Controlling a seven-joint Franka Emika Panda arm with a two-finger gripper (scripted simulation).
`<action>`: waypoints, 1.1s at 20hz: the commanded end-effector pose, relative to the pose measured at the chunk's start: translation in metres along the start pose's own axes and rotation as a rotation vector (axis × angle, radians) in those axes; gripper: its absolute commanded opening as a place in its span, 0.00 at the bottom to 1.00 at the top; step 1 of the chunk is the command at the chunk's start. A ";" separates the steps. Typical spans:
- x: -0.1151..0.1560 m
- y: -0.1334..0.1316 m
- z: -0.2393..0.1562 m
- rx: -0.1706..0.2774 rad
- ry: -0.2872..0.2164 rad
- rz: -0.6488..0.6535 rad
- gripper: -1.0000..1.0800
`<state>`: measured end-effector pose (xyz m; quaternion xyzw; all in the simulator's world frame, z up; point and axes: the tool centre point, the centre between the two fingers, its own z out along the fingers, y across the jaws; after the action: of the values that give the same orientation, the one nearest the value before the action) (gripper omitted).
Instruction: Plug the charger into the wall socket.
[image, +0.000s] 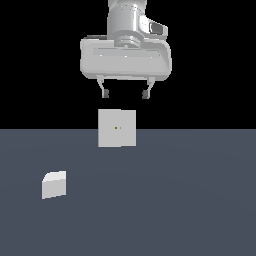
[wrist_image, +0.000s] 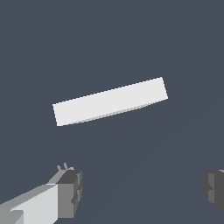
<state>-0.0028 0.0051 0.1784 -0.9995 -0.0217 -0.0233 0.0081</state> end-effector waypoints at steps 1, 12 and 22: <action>-0.005 -0.009 0.007 0.002 0.007 -0.026 0.96; -0.047 -0.065 0.058 0.014 0.058 -0.204 0.96; -0.083 -0.102 0.099 0.024 0.097 -0.339 0.96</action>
<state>-0.0810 0.1014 0.0819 -0.9807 -0.1820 -0.0692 0.0165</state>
